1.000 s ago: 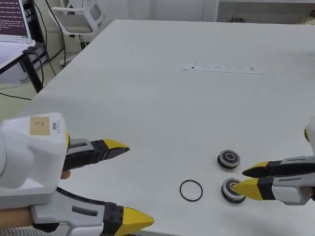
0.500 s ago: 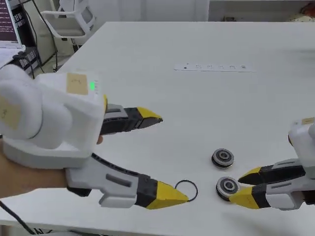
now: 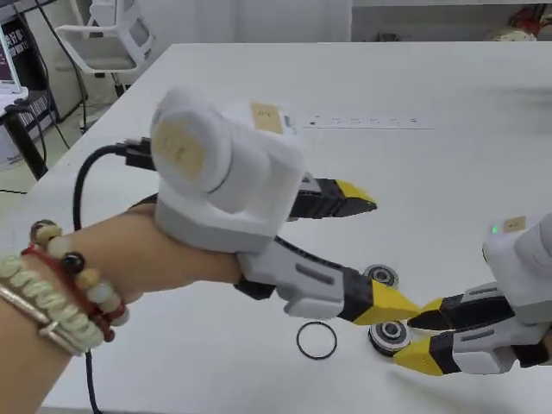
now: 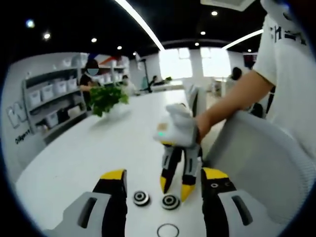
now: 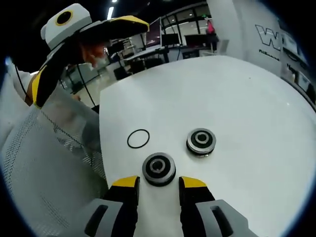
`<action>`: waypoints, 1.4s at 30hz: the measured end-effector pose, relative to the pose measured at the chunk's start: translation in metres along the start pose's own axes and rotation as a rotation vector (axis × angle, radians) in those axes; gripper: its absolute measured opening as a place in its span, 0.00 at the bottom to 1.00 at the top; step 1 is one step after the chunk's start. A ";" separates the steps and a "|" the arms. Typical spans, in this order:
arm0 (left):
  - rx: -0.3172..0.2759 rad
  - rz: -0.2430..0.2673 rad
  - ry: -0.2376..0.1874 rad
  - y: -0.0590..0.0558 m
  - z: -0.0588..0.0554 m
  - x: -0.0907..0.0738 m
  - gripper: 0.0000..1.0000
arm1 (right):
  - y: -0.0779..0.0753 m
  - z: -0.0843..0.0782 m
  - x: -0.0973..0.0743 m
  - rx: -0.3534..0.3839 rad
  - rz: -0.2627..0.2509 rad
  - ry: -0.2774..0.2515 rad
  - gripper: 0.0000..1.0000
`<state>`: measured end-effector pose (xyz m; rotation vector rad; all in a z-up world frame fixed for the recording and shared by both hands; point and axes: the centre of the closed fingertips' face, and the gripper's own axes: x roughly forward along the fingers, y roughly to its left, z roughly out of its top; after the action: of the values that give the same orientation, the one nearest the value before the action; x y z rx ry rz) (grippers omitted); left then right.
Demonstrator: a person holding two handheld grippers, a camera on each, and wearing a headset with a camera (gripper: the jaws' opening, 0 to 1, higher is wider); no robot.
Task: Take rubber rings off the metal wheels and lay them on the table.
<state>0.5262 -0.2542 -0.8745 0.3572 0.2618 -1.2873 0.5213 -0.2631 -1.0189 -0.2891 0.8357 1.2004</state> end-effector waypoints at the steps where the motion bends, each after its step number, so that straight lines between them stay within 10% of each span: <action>1: -0.001 -0.001 -0.002 0.002 -0.001 0.006 0.60 | 0.000 -0.001 0.000 -0.004 -0.002 0.002 0.30; 11: -0.066 0.057 0.000 0.016 -0.049 0.043 0.42 | -0.005 -0.002 -0.001 -0.014 -0.019 -0.001 0.26; 17: -0.051 0.018 0.079 -0.002 -0.082 0.044 0.37 | -0.007 -0.002 -0.002 -0.009 -0.023 -0.005 0.26; 42: -0.101 0.011 0.146 -0.011 -0.115 0.064 0.17 | -0.005 -0.004 0.001 -0.074 -0.021 0.012 0.20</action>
<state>0.5328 -0.2672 -1.0053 0.3660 0.4463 -1.2336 0.5242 -0.2669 -1.0229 -0.3648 0.7981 1.2120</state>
